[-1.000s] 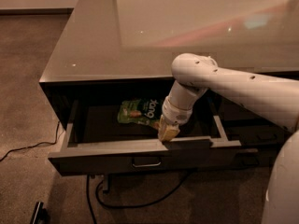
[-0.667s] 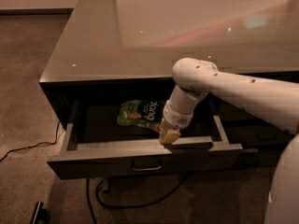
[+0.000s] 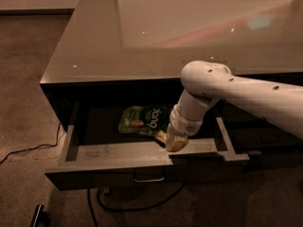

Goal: Open top drawer

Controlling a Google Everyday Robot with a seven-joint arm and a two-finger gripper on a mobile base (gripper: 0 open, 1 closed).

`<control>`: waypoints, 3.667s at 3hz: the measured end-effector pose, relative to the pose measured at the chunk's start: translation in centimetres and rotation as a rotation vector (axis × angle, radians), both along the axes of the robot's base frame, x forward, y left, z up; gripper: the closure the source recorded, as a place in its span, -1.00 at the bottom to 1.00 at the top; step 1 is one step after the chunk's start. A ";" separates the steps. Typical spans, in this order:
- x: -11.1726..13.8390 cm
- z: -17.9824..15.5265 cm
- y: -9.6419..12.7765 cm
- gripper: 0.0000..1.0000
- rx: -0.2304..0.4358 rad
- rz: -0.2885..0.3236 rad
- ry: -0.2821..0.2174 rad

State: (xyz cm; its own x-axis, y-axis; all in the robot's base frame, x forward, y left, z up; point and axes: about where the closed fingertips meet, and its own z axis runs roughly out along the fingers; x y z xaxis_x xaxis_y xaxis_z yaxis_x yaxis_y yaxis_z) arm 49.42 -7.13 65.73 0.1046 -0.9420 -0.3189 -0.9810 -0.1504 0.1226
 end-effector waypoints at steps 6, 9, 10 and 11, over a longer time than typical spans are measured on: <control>-4.3 1.9 -1.1 -0.30 -0.003 -0.009 -0.009; -4.3 1.9 -1.1 -1.00 -0.003 -0.009 -0.009; -4.1 2.0 -1.1 -1.00 0.036 -0.012 -0.014; -3.0 3.2 -0.8 -0.64 0.056 0.003 -0.050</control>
Offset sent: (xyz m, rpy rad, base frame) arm -0.0489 -0.0140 0.0265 0.0081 -0.0180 -0.0208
